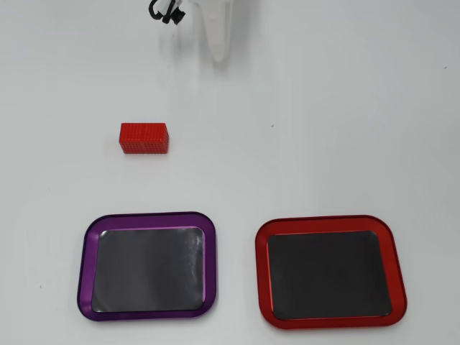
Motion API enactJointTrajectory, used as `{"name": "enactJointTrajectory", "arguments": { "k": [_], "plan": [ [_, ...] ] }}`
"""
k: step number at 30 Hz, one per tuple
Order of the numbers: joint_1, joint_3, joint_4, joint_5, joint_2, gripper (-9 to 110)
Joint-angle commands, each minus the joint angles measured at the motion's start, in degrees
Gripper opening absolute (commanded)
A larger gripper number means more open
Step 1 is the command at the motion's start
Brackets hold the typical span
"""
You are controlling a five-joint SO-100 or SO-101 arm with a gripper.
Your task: Grasp a red block and put it in the left red dish.
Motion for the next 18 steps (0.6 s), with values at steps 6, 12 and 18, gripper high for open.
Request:
{"name": "enactJointTrajectory", "arguments": {
  "k": [6,12,18],
  "plan": [
    [0.09,0.26,-1.41,-0.7,-0.26,0],
    [0.62,-1.41,-5.62,-0.7,-0.26,0],
    [0.09,-13.18,-7.12,-0.7,-0.35,0]
  ]
}}
